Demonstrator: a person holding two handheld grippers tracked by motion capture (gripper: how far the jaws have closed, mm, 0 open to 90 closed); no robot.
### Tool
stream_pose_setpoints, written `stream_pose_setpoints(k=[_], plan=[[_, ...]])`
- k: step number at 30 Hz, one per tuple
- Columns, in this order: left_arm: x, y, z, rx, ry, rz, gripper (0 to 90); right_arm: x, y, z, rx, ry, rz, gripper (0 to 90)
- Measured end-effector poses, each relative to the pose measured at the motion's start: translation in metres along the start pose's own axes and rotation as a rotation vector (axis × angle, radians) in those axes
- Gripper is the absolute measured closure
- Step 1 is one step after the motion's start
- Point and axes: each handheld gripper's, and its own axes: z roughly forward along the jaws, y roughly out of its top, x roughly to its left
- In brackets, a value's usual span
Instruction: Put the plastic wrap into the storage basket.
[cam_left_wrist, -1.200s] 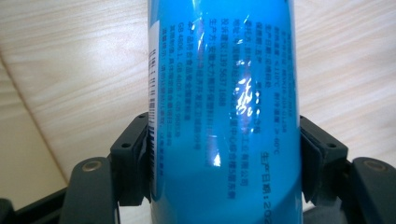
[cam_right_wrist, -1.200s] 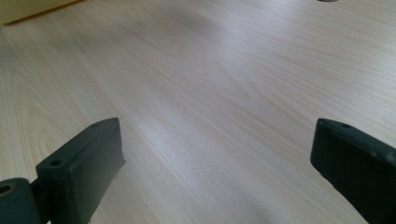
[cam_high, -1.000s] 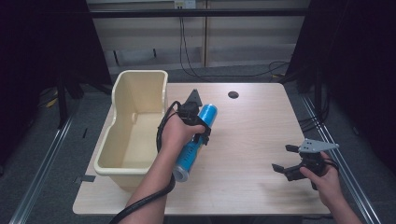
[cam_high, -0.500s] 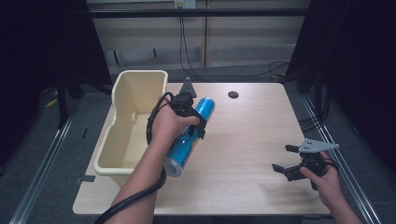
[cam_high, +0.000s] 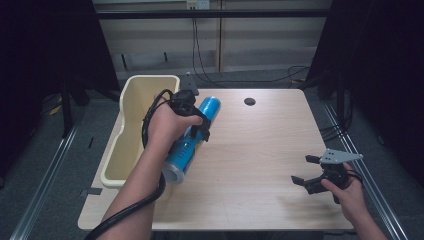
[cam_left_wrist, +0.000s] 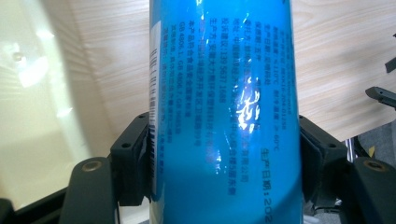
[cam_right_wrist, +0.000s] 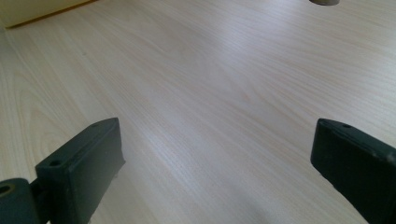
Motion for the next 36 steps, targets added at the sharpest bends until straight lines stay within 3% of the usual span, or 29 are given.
stream_pose_setpoints(k=[9,17,24,25,36], plan=[[0.015,-0.005,-0.019,0.000,0.004,-0.039,32.4,0.000,0.000,0.000,-0.002,-0.006,0.001,2.1],[0.028,-0.011,-0.039,-0.025,0.015,-0.079,32.4,0.000,0.000,0.000,-0.002,-0.010,0.003,2.1],[0.039,-0.016,-0.049,-0.038,0.026,-0.088,32.4,0.001,0.000,0.001,-0.001,-0.012,0.004,2.1],[0.042,-0.018,-0.052,-0.043,0.028,-0.104,32.4,0.000,0.000,0.001,0.000,-0.013,0.002,2.1],[0.045,-0.022,-0.059,-0.053,0.015,-0.102,32.4,0.002,0.001,0.002,-0.001,-0.016,-0.004,2.1]])
